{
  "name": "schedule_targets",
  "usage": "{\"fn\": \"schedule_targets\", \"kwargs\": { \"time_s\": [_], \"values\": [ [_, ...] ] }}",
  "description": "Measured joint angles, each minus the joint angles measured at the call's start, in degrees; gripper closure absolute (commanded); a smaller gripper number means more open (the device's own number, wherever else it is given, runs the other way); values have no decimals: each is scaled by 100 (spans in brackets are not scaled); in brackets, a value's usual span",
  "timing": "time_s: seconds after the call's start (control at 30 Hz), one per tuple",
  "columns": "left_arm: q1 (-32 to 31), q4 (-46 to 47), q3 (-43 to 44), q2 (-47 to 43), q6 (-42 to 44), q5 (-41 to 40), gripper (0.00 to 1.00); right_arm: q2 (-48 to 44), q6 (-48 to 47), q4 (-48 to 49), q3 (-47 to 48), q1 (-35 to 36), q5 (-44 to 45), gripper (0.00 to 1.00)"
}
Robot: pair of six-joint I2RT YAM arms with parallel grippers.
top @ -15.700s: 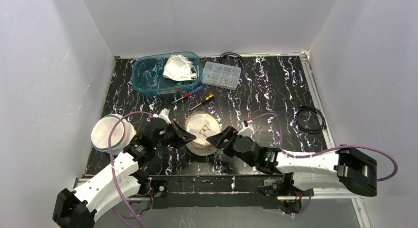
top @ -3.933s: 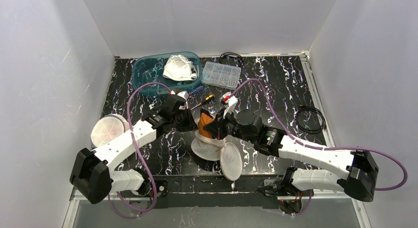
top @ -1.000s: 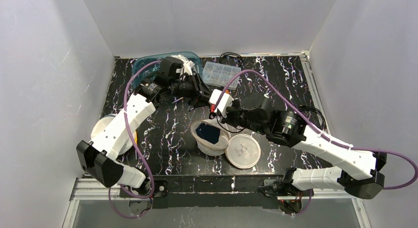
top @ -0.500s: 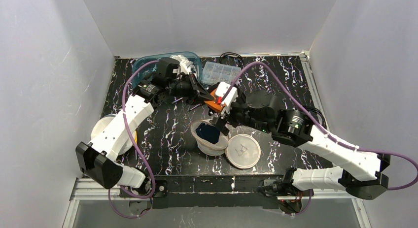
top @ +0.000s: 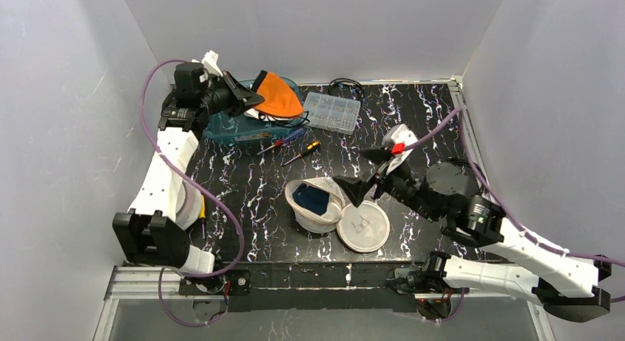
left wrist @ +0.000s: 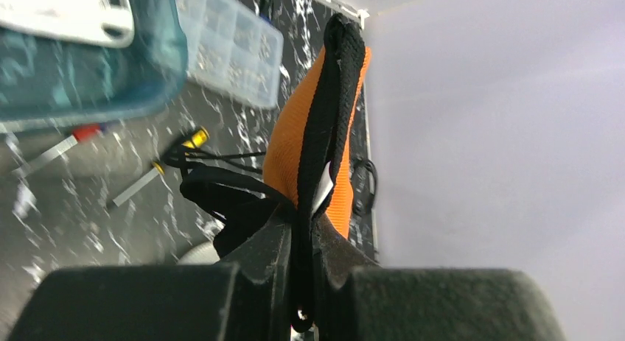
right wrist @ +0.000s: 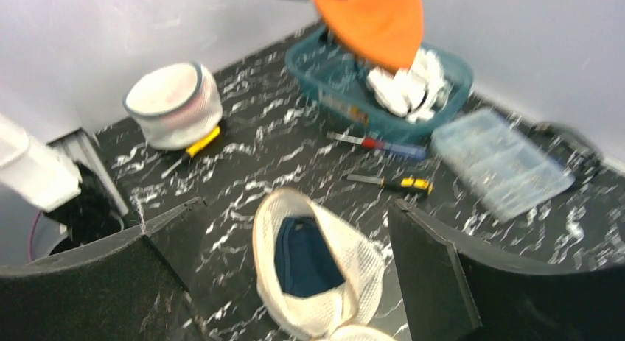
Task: Unzip the laundry bag and remove the bra
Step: Pick up the bra from the laundry bag, then place the bra in the bin.
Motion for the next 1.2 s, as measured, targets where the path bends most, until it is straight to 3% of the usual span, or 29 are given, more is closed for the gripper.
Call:
{"fn": "schedule_targets", "kwargs": {
  "time_s": [0.2, 0.4, 0.73, 1.0, 1.2],
  "values": [
    [201, 1117, 164, 662, 754, 166, 100, -282, 640, 470, -1532, 2, -229, 4],
    [249, 2083, 570, 1488, 1364, 356, 100, -376, 1071, 610, -2229, 2, -496, 4],
    [636, 2658, 1287, 2903, 2024, 868, 100, -872, 1228, 815, -2494, 2, -361, 3],
    [804, 2839, 1373, 3753, 1812, 1137, 100, -437, 1097, 765, -2494, 2, -361, 3],
    [925, 2673, 1255, 4242, 1681, 837, 100, -448, 1014, 763, -2494, 2, -330, 3]
  ]
}}
